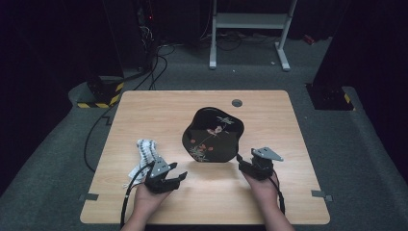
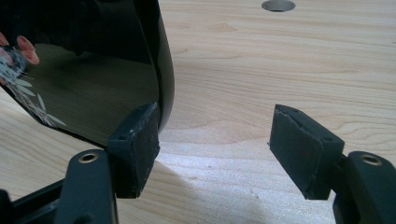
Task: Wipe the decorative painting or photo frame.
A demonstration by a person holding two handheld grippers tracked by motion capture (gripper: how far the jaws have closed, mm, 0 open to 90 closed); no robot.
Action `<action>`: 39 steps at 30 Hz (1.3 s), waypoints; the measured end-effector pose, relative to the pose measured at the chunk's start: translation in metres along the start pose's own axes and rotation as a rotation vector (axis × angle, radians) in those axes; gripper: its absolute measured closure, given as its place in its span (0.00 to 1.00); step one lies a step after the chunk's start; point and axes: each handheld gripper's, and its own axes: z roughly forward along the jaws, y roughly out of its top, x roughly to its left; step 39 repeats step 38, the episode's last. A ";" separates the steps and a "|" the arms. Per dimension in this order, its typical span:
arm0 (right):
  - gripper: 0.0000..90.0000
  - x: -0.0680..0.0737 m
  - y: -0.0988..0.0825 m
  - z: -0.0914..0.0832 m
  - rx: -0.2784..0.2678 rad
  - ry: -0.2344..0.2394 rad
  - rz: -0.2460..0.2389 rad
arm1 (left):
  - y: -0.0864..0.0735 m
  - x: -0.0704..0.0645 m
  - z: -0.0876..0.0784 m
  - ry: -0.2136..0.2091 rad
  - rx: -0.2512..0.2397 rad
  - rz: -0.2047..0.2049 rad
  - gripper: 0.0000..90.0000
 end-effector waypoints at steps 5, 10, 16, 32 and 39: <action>0.37 0.003 0.000 -0.004 -0.012 0.009 -0.008 | 0.000 0.000 0.000 0.002 -0.005 -0.001 0.48; 0.37 0.007 0.002 -0.011 -0.026 0.023 -0.020 | 0.002 0.000 0.000 0.005 -0.014 -0.007 0.48; 0.38 0.012 0.003 -0.025 -0.052 0.039 -0.038 | 0.005 0.000 -0.001 0.005 -0.030 -0.009 0.48; 0.38 0.028 0.005 -0.051 -0.095 0.082 -0.081 | 0.017 -0.007 -0.014 0.006 -0.102 0.013 0.46; 0.38 0.027 0.004 -0.051 -0.090 0.081 -0.074 | 0.014 -0.007 -0.011 0.009 -0.105 0.021 0.40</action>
